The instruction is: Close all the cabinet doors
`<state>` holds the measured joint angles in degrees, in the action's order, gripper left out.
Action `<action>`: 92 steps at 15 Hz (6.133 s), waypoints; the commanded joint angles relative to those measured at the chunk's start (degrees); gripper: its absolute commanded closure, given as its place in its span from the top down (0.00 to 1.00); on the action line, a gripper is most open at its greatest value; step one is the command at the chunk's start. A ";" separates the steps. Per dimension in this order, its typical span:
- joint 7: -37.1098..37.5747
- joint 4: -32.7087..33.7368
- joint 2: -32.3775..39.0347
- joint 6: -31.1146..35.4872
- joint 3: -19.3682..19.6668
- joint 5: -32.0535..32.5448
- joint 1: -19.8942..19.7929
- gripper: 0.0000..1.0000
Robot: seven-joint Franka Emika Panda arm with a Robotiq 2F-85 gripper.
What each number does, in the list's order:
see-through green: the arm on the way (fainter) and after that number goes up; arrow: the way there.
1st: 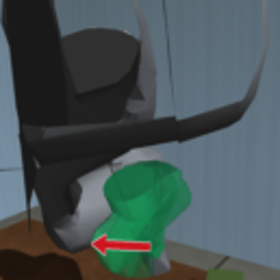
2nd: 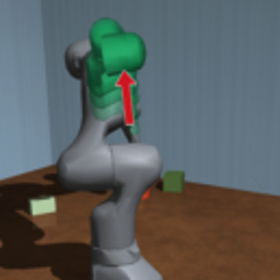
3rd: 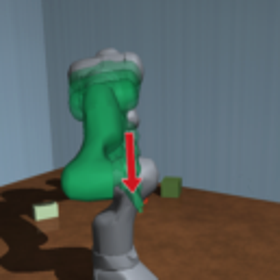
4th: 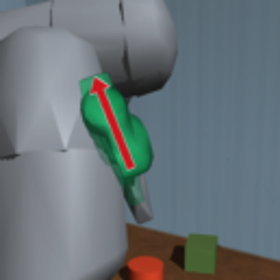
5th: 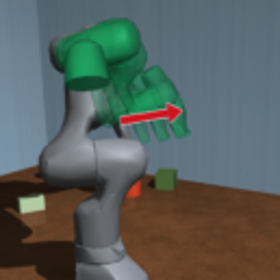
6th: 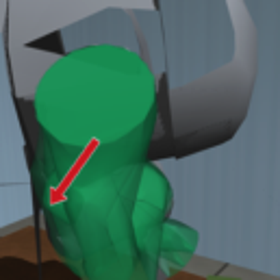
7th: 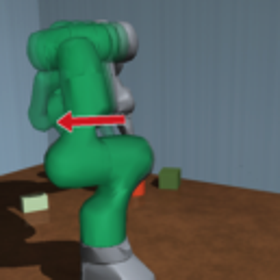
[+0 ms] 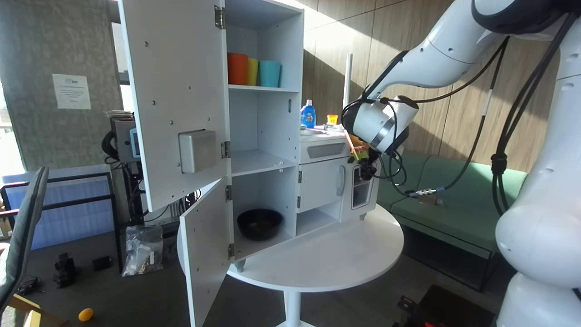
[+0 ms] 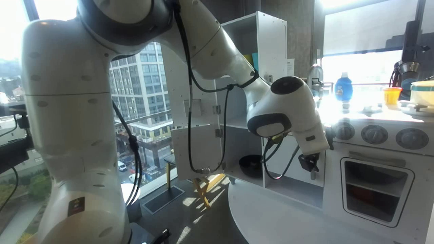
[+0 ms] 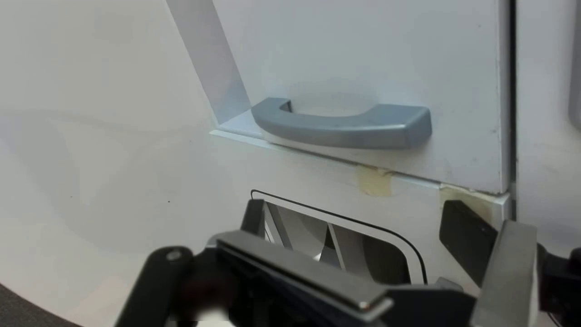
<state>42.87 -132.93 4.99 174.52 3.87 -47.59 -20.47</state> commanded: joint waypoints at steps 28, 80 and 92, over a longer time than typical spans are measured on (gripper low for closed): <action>-7.24 -5.36 -28.52 -48.03 -19.59 37.69 22.51 1.00; 12.29 3.90 -13.09 -56.13 -15.25 68.61 30.81 1.00; 22.52 4.86 -12.81 -56.33 -11.23 78.80 23.56 1.00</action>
<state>64.10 -128.29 -7.22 116.68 -8.71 31.06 4.53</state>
